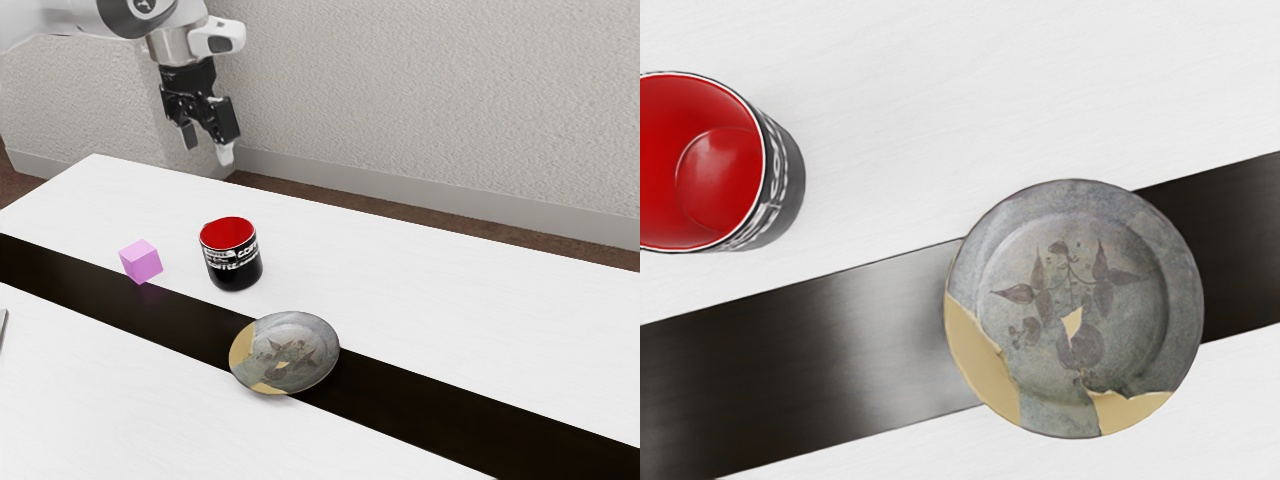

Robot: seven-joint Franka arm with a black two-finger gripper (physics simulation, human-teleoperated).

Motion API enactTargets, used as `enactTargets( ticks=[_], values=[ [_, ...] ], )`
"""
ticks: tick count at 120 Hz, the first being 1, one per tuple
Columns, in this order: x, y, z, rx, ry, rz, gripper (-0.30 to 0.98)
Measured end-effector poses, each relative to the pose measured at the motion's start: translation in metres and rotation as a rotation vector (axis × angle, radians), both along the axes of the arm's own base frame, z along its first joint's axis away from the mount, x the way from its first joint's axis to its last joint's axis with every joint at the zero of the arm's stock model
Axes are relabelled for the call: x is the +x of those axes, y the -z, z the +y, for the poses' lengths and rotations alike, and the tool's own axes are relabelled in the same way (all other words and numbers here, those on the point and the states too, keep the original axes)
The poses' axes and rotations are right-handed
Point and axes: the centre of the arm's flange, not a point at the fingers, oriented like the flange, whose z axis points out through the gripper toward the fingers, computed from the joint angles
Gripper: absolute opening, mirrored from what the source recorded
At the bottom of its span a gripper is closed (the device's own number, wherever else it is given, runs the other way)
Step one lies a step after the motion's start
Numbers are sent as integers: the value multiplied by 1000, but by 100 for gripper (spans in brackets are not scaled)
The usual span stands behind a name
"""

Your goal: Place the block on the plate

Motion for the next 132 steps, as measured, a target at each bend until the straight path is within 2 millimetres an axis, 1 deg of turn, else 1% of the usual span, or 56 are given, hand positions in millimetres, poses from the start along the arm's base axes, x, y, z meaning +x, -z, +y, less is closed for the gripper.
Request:
enactTargets(
  ticks=[26, 32, 36, 41, 48, 54, 68, 76, 83, 97, 107, 125, 132],
  values=[
    [1, 1, 0, 2, -19, -5, 69],
    [-2, 5, 2, 6, -24, 7, 69],
    [-9, 12, 4, 7, -30, 26, 69],
    [-17, 22, 12, 9, -46, 51, 69],
    [-22, 40, 33, 13, -78, 79, 69],
    [-25, 55, 58, 15, -110, 95, 69],
    [-27, 82, 132, 25, -189, 99, 69],
    [-25, 104, 176, 32, -222, 112, 69],
    [-24, 121, 206, 38, -232, 115, 69],
    [-11, 160, 246, 57, -206, 113, 69],
    [3, 186, 264, 74, -173, 111, 69],
    [21, 218, 305, 102, -143, 85, 69],
    [33, 229, 311, 111, -119, 73, 69]
  ],
)
